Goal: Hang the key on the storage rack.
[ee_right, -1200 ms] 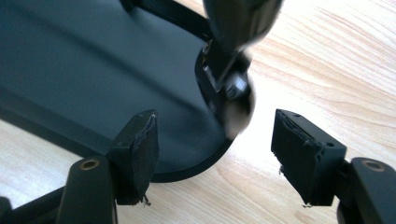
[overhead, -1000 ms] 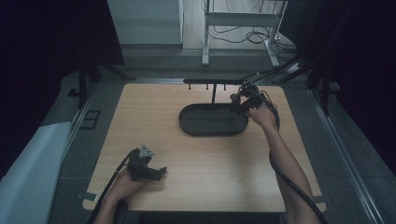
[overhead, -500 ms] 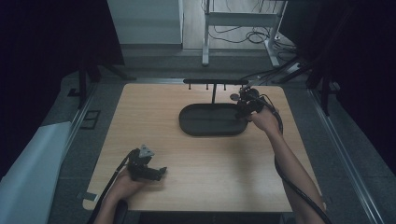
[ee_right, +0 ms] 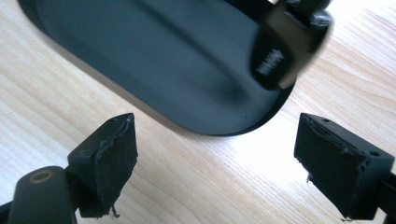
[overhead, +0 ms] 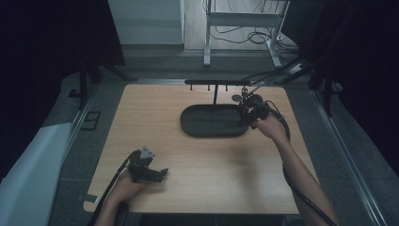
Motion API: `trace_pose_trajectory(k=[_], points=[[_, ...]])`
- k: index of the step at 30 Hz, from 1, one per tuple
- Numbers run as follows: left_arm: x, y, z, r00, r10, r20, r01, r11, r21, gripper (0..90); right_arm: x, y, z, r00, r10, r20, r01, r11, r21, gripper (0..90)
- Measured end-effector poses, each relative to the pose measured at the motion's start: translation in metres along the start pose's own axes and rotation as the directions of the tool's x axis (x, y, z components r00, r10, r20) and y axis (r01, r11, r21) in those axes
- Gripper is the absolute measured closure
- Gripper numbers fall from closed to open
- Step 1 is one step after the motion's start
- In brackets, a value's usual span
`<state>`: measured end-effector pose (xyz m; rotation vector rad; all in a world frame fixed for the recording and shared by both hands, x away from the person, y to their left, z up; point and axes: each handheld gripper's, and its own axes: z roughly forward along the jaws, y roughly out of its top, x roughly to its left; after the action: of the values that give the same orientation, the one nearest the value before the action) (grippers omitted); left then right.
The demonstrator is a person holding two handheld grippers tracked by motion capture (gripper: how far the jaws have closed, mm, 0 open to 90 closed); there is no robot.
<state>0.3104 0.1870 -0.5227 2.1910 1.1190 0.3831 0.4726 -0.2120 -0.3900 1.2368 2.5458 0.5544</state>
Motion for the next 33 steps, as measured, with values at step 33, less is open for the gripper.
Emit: trace_pose_trajectory(k=[33], points=[[0.000,0.000,0.000,1.0000,0.000,0.000,0.000,1.0000,0.000,0.0,0.021,-0.070,-0.012,0.9978,-0.033,-0.056,0.033,0.999,-0.011,12.9]])
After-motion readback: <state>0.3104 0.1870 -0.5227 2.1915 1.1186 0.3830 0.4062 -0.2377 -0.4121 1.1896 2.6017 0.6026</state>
